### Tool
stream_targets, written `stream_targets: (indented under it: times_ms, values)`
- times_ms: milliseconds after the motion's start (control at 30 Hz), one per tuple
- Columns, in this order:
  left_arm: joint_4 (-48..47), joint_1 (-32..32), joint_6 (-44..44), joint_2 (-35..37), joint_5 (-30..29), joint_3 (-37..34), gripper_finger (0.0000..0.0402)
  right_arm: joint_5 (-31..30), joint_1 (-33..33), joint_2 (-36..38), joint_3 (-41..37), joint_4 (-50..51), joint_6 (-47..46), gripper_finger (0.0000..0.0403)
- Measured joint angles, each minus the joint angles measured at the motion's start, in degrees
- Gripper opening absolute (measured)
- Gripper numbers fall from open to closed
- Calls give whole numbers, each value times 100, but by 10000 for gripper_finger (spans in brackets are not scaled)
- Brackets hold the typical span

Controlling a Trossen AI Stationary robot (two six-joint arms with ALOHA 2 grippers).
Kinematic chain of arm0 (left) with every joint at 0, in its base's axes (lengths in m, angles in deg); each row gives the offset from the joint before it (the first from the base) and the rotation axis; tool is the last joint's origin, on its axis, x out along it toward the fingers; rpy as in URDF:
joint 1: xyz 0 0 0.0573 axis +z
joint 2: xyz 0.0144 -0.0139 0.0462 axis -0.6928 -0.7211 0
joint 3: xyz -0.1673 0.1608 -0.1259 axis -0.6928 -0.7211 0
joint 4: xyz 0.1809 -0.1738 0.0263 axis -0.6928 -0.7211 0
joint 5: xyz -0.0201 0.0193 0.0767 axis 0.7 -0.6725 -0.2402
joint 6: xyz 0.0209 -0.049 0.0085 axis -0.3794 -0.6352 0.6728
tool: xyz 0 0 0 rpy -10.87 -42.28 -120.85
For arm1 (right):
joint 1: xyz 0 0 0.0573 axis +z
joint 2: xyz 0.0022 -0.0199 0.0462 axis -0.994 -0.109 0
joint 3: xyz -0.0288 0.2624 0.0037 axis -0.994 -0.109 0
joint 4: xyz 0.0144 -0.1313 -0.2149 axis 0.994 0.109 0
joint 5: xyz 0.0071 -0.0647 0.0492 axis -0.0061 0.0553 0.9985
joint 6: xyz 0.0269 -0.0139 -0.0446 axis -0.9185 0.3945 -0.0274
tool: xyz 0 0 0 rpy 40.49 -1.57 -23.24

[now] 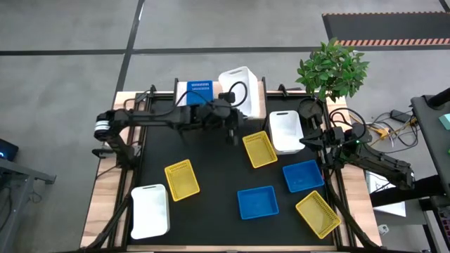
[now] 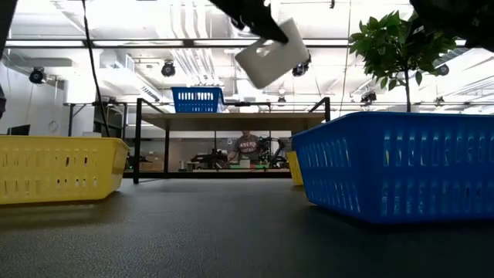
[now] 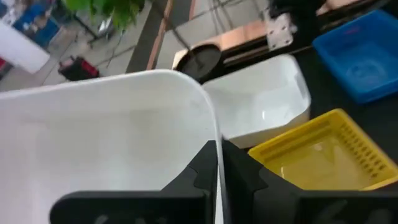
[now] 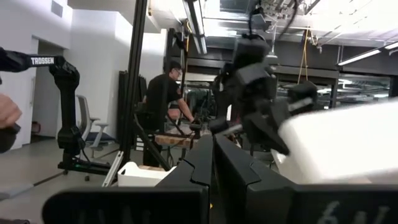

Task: Stack baskets on shelf by color
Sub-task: Put the top left white bin on the shelf

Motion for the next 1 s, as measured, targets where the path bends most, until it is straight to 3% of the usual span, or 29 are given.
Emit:
stream_targets:
  times_ms: [333, 1000]
  values:
    - [-357, 414, -15, -300, 26, -32, 0, 0, 0, -4, 0, 30, 7, 9]
    - [-647, 547, -215, -301, 2, -42, 0, 0, 0, -7, 0, 104, 7, 9]
